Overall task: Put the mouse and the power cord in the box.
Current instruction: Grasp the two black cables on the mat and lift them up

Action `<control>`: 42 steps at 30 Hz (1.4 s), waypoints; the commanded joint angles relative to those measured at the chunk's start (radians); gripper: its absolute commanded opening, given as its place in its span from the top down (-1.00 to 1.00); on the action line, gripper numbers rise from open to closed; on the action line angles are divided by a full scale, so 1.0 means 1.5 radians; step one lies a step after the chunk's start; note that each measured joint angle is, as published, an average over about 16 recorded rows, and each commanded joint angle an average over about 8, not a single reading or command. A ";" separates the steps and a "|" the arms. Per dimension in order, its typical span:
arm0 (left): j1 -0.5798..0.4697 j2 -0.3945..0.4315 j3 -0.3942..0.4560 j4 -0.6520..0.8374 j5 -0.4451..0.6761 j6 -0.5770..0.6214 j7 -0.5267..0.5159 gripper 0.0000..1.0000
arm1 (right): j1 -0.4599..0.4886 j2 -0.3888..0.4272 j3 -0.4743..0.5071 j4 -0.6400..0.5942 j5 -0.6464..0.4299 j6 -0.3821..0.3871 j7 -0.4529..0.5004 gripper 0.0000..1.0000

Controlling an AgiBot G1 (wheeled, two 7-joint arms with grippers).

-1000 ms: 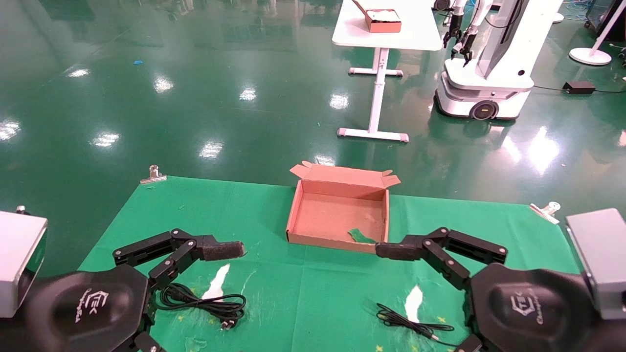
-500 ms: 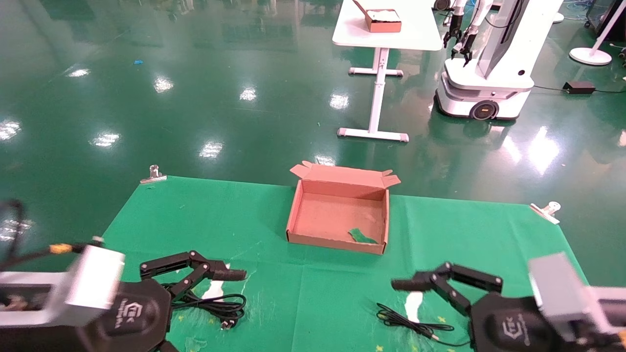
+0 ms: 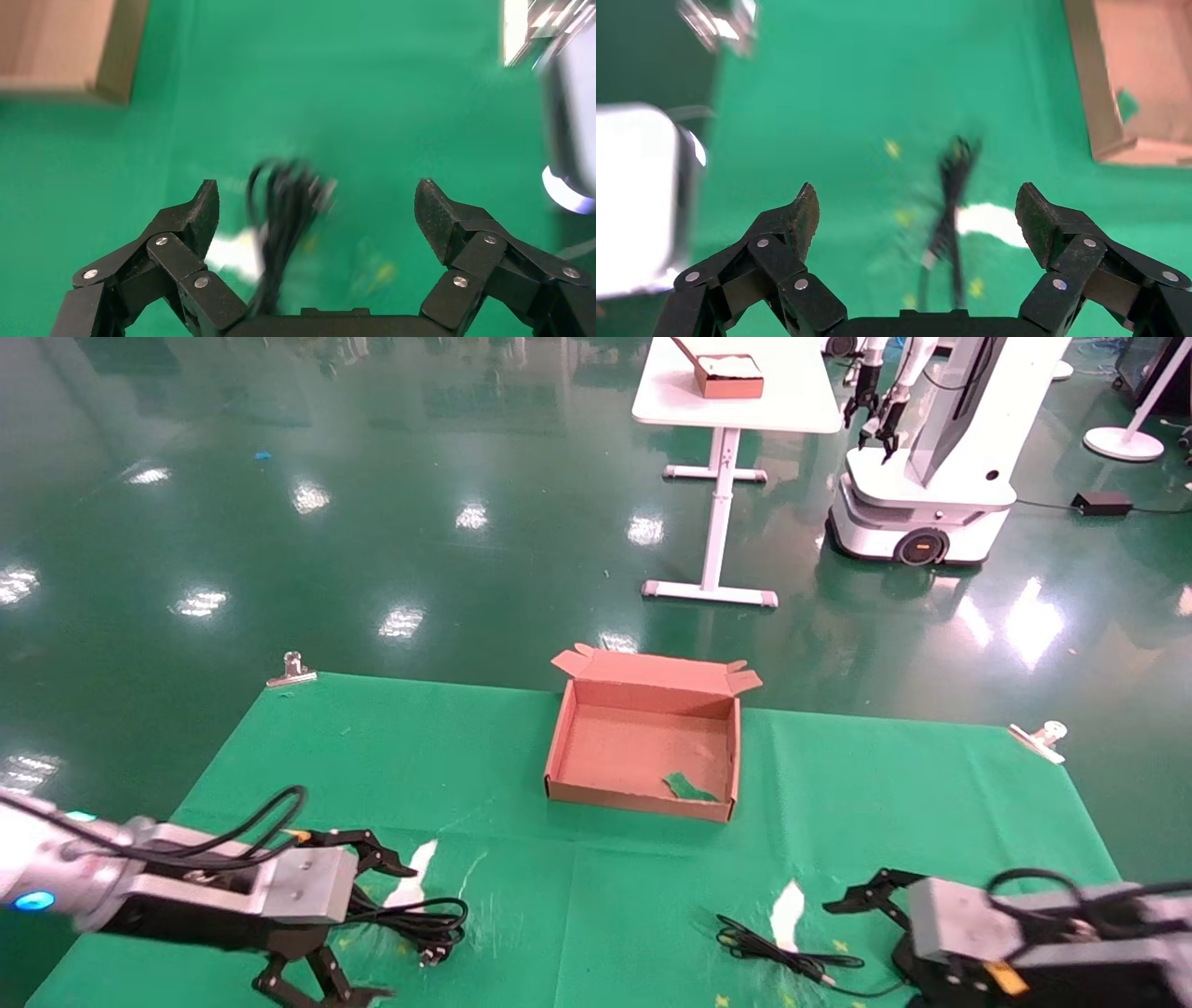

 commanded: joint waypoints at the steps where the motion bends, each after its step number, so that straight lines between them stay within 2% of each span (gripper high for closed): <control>1: -0.023 0.027 0.022 0.050 0.045 -0.017 0.035 -1.00 | 0.027 -0.026 -0.019 -0.045 -0.046 0.015 -0.031 -1.00; 9: -0.055 0.107 0.063 0.210 0.136 -0.124 0.133 -1.00 | 0.089 -0.135 -0.060 -0.213 -0.135 0.098 -0.133 -1.00; 15: -0.059 0.147 0.069 0.296 0.148 -0.170 0.188 -1.00 | 0.112 -0.185 -0.072 -0.310 -0.157 0.142 -0.189 -1.00; 21: -0.064 0.168 0.067 0.352 0.146 -0.191 0.228 -1.00 | 0.123 -0.214 -0.074 -0.373 -0.162 0.162 -0.230 -1.00; 22: -0.065 0.170 0.066 0.359 0.145 -0.194 0.233 -1.00 | 0.124 -0.217 -0.074 -0.380 -0.162 0.163 -0.235 -0.98; 23: -0.066 0.172 0.064 0.366 0.143 -0.196 0.237 -0.97 | 0.126 -0.221 -0.074 -0.387 -0.162 0.165 -0.240 -0.83; 24: -0.067 0.173 0.063 0.372 0.141 -0.198 0.242 -0.83 | 0.127 -0.224 -0.074 -0.394 -0.162 0.165 -0.245 -0.58; 30: -0.074 0.179 0.062 0.394 0.139 -0.204 0.271 0.67 | 0.132 -0.236 -0.073 -0.423 -0.160 0.169 -0.265 0.90; 31: -0.075 0.180 0.063 0.396 0.141 -0.204 0.275 0.89 | 0.132 -0.237 -0.072 -0.426 -0.159 0.169 -0.267 1.00; 32: -0.076 0.180 0.064 0.398 0.143 -0.204 0.278 1.00 | 0.133 -0.238 -0.072 -0.430 -0.159 0.170 -0.268 1.00; 42: -0.078 0.181 0.065 0.400 0.145 -0.203 0.281 1.00 | 0.134 -0.239 -0.070 -0.433 -0.157 0.170 -0.269 1.00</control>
